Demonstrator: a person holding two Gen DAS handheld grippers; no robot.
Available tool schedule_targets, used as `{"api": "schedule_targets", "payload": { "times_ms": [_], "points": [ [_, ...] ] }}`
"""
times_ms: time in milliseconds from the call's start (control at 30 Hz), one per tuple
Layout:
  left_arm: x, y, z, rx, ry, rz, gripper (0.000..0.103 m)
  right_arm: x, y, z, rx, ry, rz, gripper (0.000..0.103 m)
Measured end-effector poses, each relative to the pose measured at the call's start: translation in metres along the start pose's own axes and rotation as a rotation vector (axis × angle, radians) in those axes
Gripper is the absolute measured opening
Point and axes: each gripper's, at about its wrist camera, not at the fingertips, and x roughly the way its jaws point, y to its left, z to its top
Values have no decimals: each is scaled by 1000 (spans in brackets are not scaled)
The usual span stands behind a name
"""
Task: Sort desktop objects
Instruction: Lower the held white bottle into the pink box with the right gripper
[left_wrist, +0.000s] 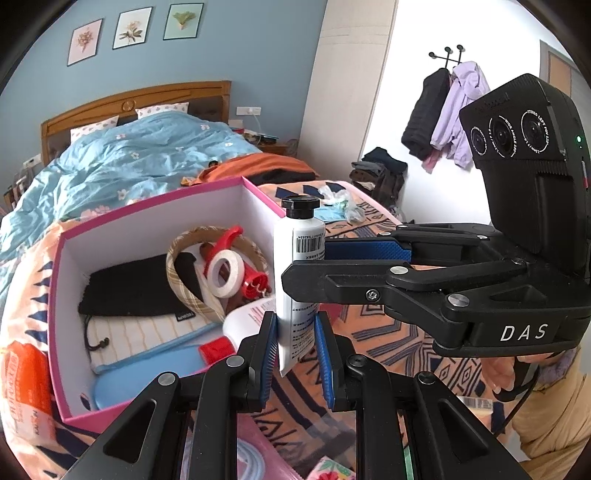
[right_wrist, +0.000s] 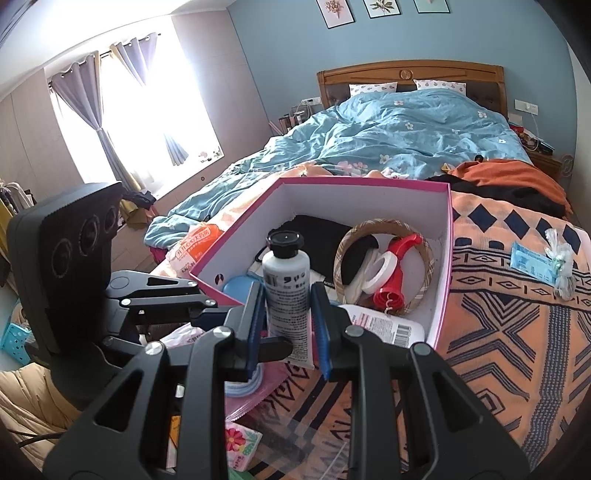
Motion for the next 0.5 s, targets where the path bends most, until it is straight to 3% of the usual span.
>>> {"api": "schedule_targets", "payload": {
  "times_ms": [500],
  "points": [
    [7, 19, 17, -26, 7, 12, 20, 13, -5, 22, 11, 5, -1, 28]
  ]
}}
